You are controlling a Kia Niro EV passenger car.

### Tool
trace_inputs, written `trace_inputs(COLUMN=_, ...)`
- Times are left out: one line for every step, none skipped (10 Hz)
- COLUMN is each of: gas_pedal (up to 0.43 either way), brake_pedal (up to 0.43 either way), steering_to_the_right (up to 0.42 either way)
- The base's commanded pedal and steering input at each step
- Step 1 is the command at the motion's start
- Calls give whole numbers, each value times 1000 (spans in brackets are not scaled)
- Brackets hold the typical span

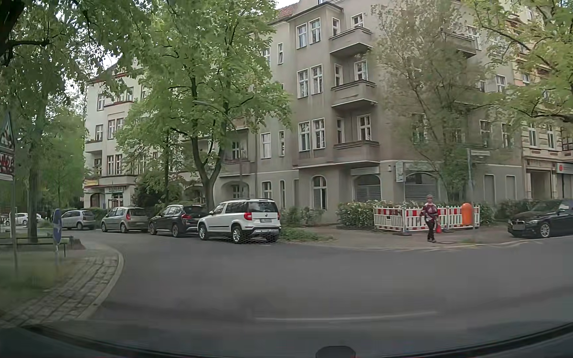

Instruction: Follow the waypoints while adhering to traffic rules and regulations

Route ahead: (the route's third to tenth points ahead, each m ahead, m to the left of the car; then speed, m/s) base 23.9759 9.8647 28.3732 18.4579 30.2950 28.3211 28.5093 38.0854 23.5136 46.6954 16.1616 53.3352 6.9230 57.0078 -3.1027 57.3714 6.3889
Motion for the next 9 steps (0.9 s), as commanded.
trace_inputs(gas_pedal=331, brake_pedal=18, steering_to_the_right=-181)
trace_inputs(gas_pedal=331, brake_pedal=18, steering_to_the_right=-181)
trace_inputs(gas_pedal=331, brake_pedal=18, steering_to_the_right=-184)
trace_inputs(gas_pedal=331, brake_pedal=18, steering_to_the_right=-185)
trace_inputs(gas_pedal=331, brake_pedal=18, steering_to_the_right=-185)
trace_inputs(gas_pedal=331, brake_pedal=18, steering_to_the_right=-185)
trace_inputs(gas_pedal=331, brake_pedal=18, steering_to_the_right=-185)
trace_inputs(gas_pedal=331, brake_pedal=18, steering_to_the_right=-185)
trace_inputs(gas_pedal=331, brake_pedal=18, steering_to_the_right=-185)
